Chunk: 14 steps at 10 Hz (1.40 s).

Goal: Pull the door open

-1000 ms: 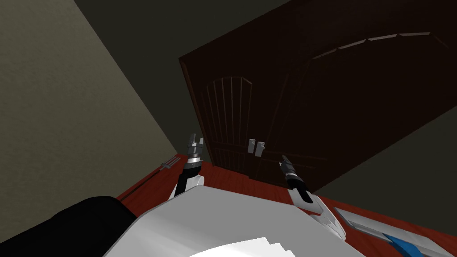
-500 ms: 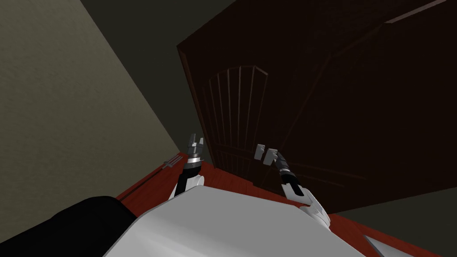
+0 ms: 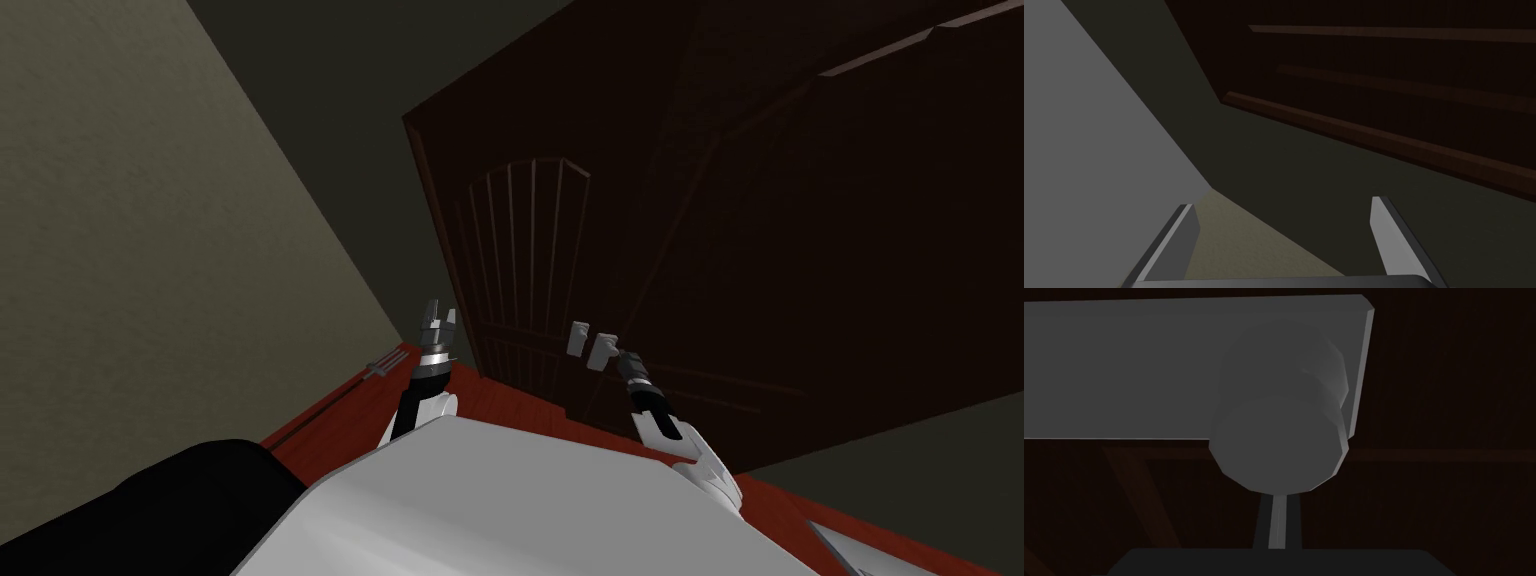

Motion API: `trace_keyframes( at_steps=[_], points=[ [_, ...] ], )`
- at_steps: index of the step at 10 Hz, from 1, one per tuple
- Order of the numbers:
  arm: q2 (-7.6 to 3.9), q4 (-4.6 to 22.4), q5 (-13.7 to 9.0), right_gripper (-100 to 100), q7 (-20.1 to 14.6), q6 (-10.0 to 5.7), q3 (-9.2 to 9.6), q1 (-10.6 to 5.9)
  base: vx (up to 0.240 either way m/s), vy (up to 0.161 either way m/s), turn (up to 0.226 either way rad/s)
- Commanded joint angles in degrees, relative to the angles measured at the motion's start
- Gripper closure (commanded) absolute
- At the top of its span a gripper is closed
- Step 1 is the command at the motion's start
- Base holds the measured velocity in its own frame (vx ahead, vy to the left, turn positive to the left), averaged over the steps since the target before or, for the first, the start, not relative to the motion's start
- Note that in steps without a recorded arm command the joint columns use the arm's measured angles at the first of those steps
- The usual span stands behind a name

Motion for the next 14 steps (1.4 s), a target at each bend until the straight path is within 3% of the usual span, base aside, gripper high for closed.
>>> trace_keyframes(
  at_steps=[1,2,6,10,11,14],
  points=[
    [0.07,0.06,0.01,100,0.0,0.03,0.07,0.05,-0.006,-0.001,0.001],
    [-0.56,0.09,-0.07,-100,-0.25,0.22,-0.55,0.9,-0.14,-0.038,-0.125],
    [-0.84,-0.63,0.15,-100,-1.1,0.23,0.24,1.44,-0.195,-0.033,-0.011],
    [-0.23,-2.45,0.85,-100,-2.61,-0.14,3.44,0.93,-0.183,0.069,0.092],
    [-0.82,-3.31,0.64,-100,-2.8,0.71,3.15,1.51,-0.067,0.049,0.015],
    [-1.61,-1.19,-0.02,-100,-1.7,0.55,0.13,2.93,0.047,-0.102,-0.156]
  ],
)
